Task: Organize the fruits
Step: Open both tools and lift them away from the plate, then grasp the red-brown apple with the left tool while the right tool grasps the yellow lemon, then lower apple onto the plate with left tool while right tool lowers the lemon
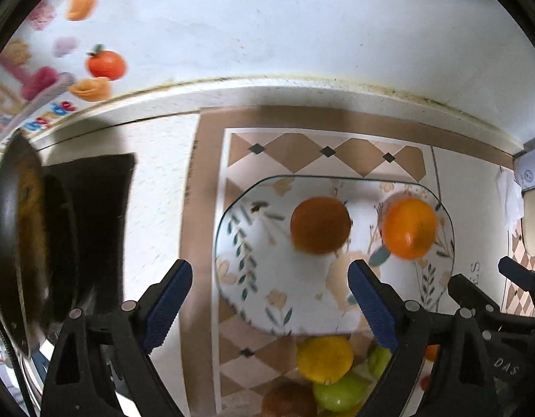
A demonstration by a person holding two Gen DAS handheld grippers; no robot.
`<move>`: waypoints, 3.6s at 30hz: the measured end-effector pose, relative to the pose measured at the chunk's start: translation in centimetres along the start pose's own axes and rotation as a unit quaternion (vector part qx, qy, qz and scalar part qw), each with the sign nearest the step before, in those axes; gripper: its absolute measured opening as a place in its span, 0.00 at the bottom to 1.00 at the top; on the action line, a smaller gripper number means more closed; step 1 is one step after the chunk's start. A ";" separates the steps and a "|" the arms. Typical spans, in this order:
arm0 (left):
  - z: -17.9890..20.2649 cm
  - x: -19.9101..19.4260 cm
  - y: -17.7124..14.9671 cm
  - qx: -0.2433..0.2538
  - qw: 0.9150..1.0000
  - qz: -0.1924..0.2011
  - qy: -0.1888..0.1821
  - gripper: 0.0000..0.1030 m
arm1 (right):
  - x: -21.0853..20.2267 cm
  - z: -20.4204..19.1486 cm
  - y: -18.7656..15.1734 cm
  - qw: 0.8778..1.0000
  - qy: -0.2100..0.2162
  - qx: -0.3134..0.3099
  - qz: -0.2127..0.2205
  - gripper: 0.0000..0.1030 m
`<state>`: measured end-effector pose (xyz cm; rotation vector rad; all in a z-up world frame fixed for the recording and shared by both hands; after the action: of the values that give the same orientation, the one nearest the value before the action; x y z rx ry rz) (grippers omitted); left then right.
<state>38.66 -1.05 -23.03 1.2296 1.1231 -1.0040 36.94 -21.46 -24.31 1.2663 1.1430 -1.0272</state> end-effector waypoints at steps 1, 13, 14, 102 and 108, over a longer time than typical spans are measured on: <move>-0.1 -0.7 -0.8 -0.001 1.000 0.007 -0.002 0.89 | -0.5 -0.2 -0.6 1.000 0.000 0.001 0.006 0.98; -1.4 -8.6 -6.4 -0.020 0.998 0.059 -0.021 0.89 | -8.5 -4.4 -6.2 0.997 0.018 -0.013 0.075 0.98; -1.6 -9.1 -6.8 -0.021 0.998 0.063 -0.022 0.89 | -9.2 -4.6 -6.7 0.996 0.021 -0.015 0.081 0.98; -2.6 -3.4 -3.5 0.004 0.996 -0.037 -0.080 0.60 | -1.9 -6.9 -6.1 0.995 0.101 -0.010 0.005 0.70; -2.2 3.1 0.0 -0.004 0.994 -0.098 -0.053 0.60 | 2.7 -7.2 -1.9 0.997 0.068 -0.012 -0.034 0.70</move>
<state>38.96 1.21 -26.06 1.0609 1.1796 -1.1977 35.03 -14.26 -27.05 1.3013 1.3074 -0.9858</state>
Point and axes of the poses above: each gripper's, at about its wrist camera, not at the fingertips, and x roughly the way its jaws point, z to its right, y to its top, the point moved 4 cm from there along x, roughly the way its jaws point, and after that the axes turned 11 degrees about -x, right-handed, at the moved point
